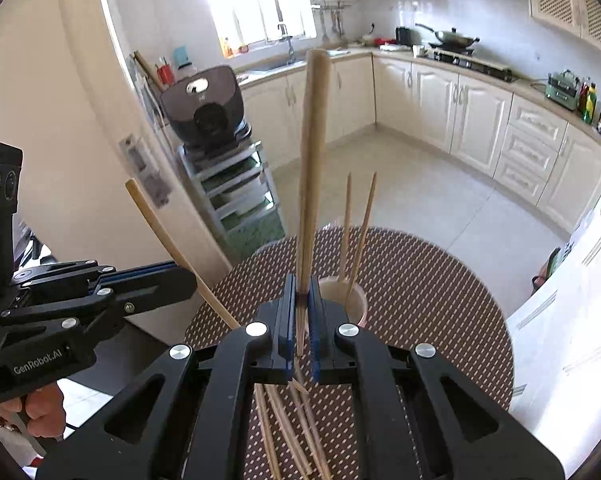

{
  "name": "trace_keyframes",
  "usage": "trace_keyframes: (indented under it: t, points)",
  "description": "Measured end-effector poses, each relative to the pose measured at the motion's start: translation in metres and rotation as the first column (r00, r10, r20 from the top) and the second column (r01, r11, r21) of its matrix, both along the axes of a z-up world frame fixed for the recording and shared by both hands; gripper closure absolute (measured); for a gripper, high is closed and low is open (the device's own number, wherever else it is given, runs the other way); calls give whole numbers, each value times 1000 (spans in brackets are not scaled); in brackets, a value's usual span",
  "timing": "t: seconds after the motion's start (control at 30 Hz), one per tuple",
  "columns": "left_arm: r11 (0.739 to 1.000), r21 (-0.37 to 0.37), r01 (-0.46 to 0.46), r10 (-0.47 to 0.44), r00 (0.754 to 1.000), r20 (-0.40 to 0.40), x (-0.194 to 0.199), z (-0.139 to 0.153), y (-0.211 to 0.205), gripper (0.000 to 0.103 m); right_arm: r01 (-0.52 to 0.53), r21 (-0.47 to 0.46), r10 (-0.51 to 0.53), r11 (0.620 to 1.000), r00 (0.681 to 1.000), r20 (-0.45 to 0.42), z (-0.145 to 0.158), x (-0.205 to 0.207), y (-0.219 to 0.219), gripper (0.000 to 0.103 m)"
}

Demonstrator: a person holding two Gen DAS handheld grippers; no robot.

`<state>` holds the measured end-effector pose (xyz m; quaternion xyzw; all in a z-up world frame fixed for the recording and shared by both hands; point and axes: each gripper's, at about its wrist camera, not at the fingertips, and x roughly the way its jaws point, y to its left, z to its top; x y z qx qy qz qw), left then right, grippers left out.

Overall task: Organize utensils
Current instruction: 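Raise the right gripper's stick over the pink cup while the left gripper brings its stick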

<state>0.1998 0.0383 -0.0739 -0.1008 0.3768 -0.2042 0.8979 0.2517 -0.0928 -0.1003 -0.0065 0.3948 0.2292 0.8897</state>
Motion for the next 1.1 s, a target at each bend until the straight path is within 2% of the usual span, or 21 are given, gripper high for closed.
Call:
trace_keyframes:
  t: [0.23,0.43,0.67,1.1]
  points:
    - [1000,10,-27,27,999,28,31,10,-1,98,9,-22,-8,1000,999,34,3,25,-7,98]
    - [997,48,-54,53,998,25,57,0,-6,98,13,-43,-12,999,1000,29,-9,38,-7,98]
    - [993,101,-55,59,998,-35,79,-33,-17,98,19,-42,-20,999,999,-38,-35,50,-10,98]
    - [985,170,-32,53,991,-119,78,-73,-25,98,10,-50,-18,999,987,-158,-72,50,-2,98]
